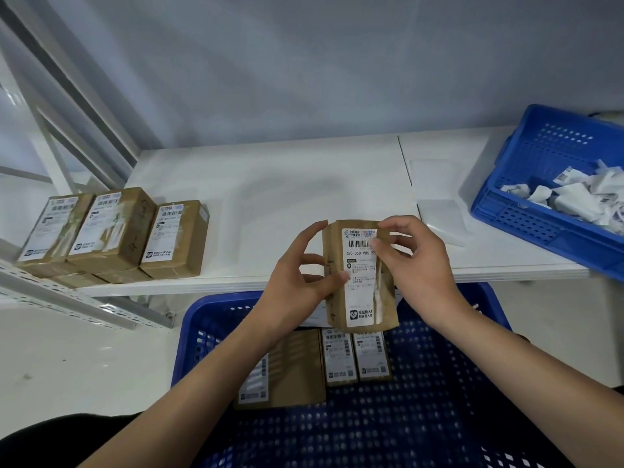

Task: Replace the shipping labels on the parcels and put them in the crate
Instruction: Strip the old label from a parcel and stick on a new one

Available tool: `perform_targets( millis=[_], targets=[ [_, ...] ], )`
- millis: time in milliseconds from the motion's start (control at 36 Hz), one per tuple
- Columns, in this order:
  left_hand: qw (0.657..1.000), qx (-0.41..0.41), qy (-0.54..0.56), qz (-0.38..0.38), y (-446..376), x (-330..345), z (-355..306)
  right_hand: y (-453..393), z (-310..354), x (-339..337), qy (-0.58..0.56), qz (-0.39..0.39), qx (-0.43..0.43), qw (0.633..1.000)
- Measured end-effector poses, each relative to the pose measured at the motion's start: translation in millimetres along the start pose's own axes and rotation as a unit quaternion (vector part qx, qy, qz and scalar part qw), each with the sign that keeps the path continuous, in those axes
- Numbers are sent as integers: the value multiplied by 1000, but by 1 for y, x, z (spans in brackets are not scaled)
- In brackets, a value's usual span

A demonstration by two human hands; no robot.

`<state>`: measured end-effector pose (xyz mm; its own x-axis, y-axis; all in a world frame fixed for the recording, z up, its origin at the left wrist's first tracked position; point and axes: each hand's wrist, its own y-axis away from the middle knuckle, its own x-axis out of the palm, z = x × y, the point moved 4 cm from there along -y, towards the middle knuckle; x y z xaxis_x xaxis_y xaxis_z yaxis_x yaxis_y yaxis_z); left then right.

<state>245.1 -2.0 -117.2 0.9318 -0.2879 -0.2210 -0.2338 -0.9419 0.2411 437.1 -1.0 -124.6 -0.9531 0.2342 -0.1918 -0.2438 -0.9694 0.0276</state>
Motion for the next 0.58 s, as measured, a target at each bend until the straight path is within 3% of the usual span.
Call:
perform_targets(
  millis=[583],
  targets=[
    [998, 8, -64, 17, 0, 3, 7, -2, -1, -2, 47, -2, 33, 998]
  ],
)
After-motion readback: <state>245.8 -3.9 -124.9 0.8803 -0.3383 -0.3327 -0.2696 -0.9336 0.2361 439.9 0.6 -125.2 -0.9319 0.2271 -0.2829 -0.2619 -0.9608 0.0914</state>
